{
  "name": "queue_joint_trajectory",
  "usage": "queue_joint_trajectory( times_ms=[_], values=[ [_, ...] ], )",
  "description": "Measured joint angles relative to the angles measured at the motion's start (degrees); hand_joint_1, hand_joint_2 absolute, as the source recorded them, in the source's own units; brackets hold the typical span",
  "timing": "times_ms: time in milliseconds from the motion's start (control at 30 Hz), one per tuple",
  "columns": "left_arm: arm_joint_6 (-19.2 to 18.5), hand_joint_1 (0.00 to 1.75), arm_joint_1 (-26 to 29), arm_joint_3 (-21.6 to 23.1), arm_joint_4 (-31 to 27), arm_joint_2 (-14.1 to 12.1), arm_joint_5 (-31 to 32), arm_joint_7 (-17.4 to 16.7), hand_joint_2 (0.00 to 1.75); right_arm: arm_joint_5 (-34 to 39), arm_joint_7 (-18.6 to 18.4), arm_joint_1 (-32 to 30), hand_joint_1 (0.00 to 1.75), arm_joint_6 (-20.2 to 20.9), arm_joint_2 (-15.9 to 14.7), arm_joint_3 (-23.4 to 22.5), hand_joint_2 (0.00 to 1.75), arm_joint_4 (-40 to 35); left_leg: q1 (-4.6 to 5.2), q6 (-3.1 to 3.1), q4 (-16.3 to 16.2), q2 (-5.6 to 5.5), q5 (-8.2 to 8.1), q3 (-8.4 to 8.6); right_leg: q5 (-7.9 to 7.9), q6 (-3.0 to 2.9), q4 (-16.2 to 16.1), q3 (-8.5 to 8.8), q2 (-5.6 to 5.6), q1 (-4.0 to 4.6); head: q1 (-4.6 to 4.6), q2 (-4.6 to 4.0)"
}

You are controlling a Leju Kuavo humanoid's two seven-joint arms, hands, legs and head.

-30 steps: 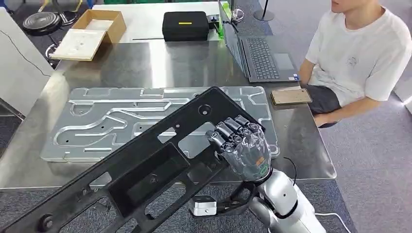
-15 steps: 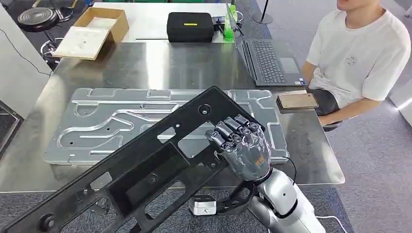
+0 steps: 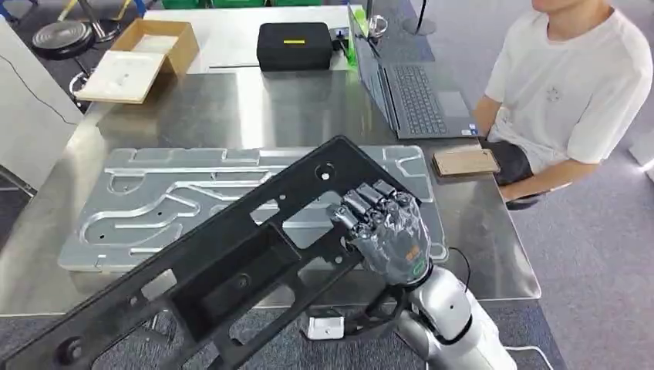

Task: Take the parts from the cabinet and place them on the table.

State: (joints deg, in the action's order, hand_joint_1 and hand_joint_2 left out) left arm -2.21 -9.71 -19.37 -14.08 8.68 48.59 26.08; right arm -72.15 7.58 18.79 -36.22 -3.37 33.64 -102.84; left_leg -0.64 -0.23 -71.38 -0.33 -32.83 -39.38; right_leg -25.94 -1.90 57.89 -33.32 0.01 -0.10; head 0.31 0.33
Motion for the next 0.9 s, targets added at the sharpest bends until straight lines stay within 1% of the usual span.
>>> queue_joint_trajectory(
  times_ms=[33,67,100,133,167,200,233,267,333,367,400,433,467,500,533,567,600,633,667,700,733,767,833,867,900],
  values=[
    [0.0,0.00,0.2,0.0,0.0,0.0,0.0,0.0,1.75,0.0,0.0,-0.1,1.75,0.0,0.0,0.0,1.75,0.0,0.00,-0.16,-3.8,0.00,-0.92,-2.24,-0.18,-0.05,0.0,0.10,0.01,0.05,0.02,0.00],
    [0.0,0.00,0.4,0.0,0.0,0.0,0.0,0.0,1.75,0.0,0.0,-0.1,1.75,0.0,0.0,0.0,1.75,0.0,-0.01,-0.23,-4.7,0.01,-0.32,-3.10,-0.36,-0.04,0.1,0.22,0.06,0.05,0.00,0.00],
    [0.0,0.00,0.5,0.0,0.0,0.0,0.0,0.0,1.75,0.1,-0.1,-0.2,1.75,0.0,0.0,0.0,1.75,0.1,-0.06,-0.25,-2.8,0.01,1.60,-2.57,-0.60,0.03,0.3,0.42,0.15,0.02,0.00,0.00],
    [0.2,0.00,0.5,0.0,0.0,0.0,-0.1,0.0,1.75,0.3,-0.1,-0.2,1.75,0.0,0.0,0.0,1.75,0.1,-0.09,-0.24,1.0,0.02,4.20,-0.97,-0.89,0.16,0.5,0.59,0.21,-0.04,0.00,0.00],
    [0.5,0.00,0.4,0.0,0.0,0.0,-0.3,0.0,1.75,0.6,-0.2,-0.2,1.75,0.0,0.0,0.0,1.75,0.1,-0.11,-0.18,6.3,0.03,7.11,1.41,-1.31,0.36,0.9,0.83,0.27,-0.09,0.00,0.00],
    [0.9,0.00,0.4,0.0,0.0,-0.1,-0.5,-0.2,1.75,1.4,-0.5,-0.2,1.75,0.2,0.1,0.0,1.75,0.1,-0.15,-0.07,10.7,0.07,8.59,3.24,-1.75,0.63,1.2,0.98,0.27,-0.12,0.00,0.00],
    [1.1,0.00,0.3,0.0,0.0,-0.1,-0.6,-0.4,1.75,2.5,-0.9,-0.1,1.75,0.7,0.1,-0.2,1.75,0.2,0.19,0.12,11.7,0.02,7.58,4.07,-2.15,1.15,1.8,0.69,0.35,0.38,-0.02,0.00],
    [1.2,0.00,0.3,0.0,0.0,-0.1,-0.8,-0.5,1.75,4.0,-1.2,0.0,1.75,1.9,0.1,-0.6,1.75,0.3,0.10,0.76,11.4,-0.10,7.66,3.86,-2.13,1.33,1.7,0.58,0.38,0.29,0.09,0.00],
    [1.2,0.00,0.5,0.0,0.0,-0.1,-1.0,-0.6,1.75,7.0,-1.5,0.3,1.75,3.3,0.1,-1.6,1.75,0.7,0.39,1.25,11.5,-0.19,7.61,3.70,-2.11,1.77,1.5,0.67,0.32,0.24,0.07,0.00],
    [1.2,0.00,0.5,0.0,0.0,-0.1,-1.1,-0.6,1.75,7.7,-1.6,0.6,1.75,3.5,0.1,-2.3,1.75,0.9,0.25,1.71,11.9,-0.19,7.79,3.79,-2.24,2.07,1.5,0.68,0.34,0.23,0.02,0.00],
    [1.2,0.00,0.5,0.0,0.0,-0.1,-1.1,-0.6,1.75,7.9,-1.7,0.7,1.75,3.6,0.1,-2.8,1.75,1.0,0.00,2.06,12.2,-0.16,7.95,4.07,-2.90,2.40,2.4,0.47,0.26,-0.05,0.04,0.00],
    [1.3,0.00,0.4,0.0,0.0,-0.1,-1.2,-0.6,1.75,8.9,-1.8,1.1,1.75,4.3,0.1,-3.2,1.75,1.0,-0.02,2.34,12.2,-0.11,7.89,4.15,-4.40,2.72,4.8,-0.70,0.25,-0.06,0.11,0.00],
    [1.4,0.00,0.4,0.0,0.0,-0.1,-1.2,-0.6,1.75,11.9,-2.3,1.4,1.75,6.6,0.1,-3.6,1.75,1.2,0.00,2.47,12.2,-0.06,7.87,4.15,-6.49,2.98,8.9,-2.85,0.25,-0.17,0.04,0.00],
    [1.4,0.00,0.4,0.0,0.0,-0.1,-1.4,-0.5,1.75,15.5,-2.8,1.6,1.75,9.2,0.1,-4.0,1.75,1.7,0.04,2.57,12.2,-0.04,7.80,4.16,-8.26,3.19,13.3,-5.17,0.25,-0.27,0.07,0.00],
    [1.4,0.00,0.4,0.0,0.0,-0.1,-1.6,-0.5,1.75,19.5,-3.3,1.9,1.75,11.7,0.1,-4.6,1.75,2.5,0.06,2.64,12.2,-0.03,7.75,4.15,-9.30,3.32,17.0,-7.32,0.24,-0.31,0.04,0.00],
    [1.4,0.00,0.5,0.0,0.0,-0.1,-1.8,-0.4,1.75,22.8,-3.6,2.6,1.75,13.6,0.1,-5.3,1.75,3.5,0.07,2.65,12.2,-0.04,7.73,4.16,-9.12,3.37,18.8,-8.64,0.24,-0.33,0.09,0.00],
    [1.4,0.00,0.6,0.0,0.0,-0.1,-1.9,-0.3,1.75,26.2,-4.2,3.6,1.75,15.5,0.1,-6.5,1.75,5.1,0.08,2.65,12.2,-0.07,7.73,4.20,-7.63,3.30,17.9,-8.61,0.24,-0.33,0.07,0.00],
    [1.4,0.00,0.6,0.0,0.0,-0.1,-2.0,-0.3,1.75,28.0,-4.7,5.0,1.75,16.8,0.1,-7.5,1.75,6.5,0.10,2.61,12.2,-0.13,7.70,4.29,-4.89,3.07,14.2,-7.18,0.24,-0.31,0.07,0.00],
    [1.4,0.00,0.6,0.0,0.0,-0.1,-2.2,-0.3,1.75,28.9,-5.1,6.2,1.75,17.6,0.0,-8.3,1.75,7.5,0.12,2.58,12.2,-0.15,7.69,4.43,-2.13,2.77,9.4,-5.01,0.24,-0.25,0.07,0.00],
    [1.4,0.00,0.6,0.0,0.0,-0.1,-2.2,-0.2,1.75,29.3,-5.3,7.4,1.75,17.9,0.0,-9.2,1.75,8.5,0.11,2.51,12.2,-0.16,7.64,4.54,0.36,2.34,4.1,-2.49,0.24,-0.11,0.07,0.00],
    [1.4,0.00,0.6,0.0,0.0,-0.1,-2.2,-0.2,1.75,29.6,-5.3,8.2,1.75,18.0,0.0,-9.9,1.75,9.2,0.25,2.37,12.2,-0.16,7.61,4.50,-0.31,2.04,1.9,-1.40,0.24,0.17,0.04,0.00],
    [1.4,0.00,0.6,0.0,0.0,-0.1,-2.2,-0.2,1.75,29.8,-5.3,8.9,1.75,18.1,0.0,-10.3,1.75,9.8,0.36,1.95,12.2,-0.20,7.66,4.37,-0.07,1.92,1.4,-1.52,0.19,0.43,0.06,0.00],
    [1.4,0.00,0.7,0.0,0.0,-0.1,-2.2,-0.2,1.75,29.8,-5.3,9.5,1.75,18.2,-0.1,-10.9,1.75,10.8,0.19,1.37,12.5,-0.16,7.70,4.48,-0.13,1.65,1.4,-1.57,0.31,0.62,0.04,0.00],
    [1.4,0.00,0.6,0.0,0.0,-0.1,-2.2,-0.2,1.75,29.8,-5.3,9.7,1.75,18.2,-0.1,-11.2,1.75,11.2,0.23,1.00,12.7,-0.16,7.74,4.62,0.09,1.29,1.0,-1.43,0.31,0.54,0.07,0.00],
    [1.4,0.00,0.7,0.0,0.0,-0.1,-2.2,-0.2,1.75,29.8,-5.3,9.7,1.75,18.2,0.0,-11.2,1.75,11.5,0.25,0.74,12.1,-0.09,7.22,4.34,0.49,0.86,0.3,-0.88,0.15,-0.13,0.02,0.00]
  ],
)
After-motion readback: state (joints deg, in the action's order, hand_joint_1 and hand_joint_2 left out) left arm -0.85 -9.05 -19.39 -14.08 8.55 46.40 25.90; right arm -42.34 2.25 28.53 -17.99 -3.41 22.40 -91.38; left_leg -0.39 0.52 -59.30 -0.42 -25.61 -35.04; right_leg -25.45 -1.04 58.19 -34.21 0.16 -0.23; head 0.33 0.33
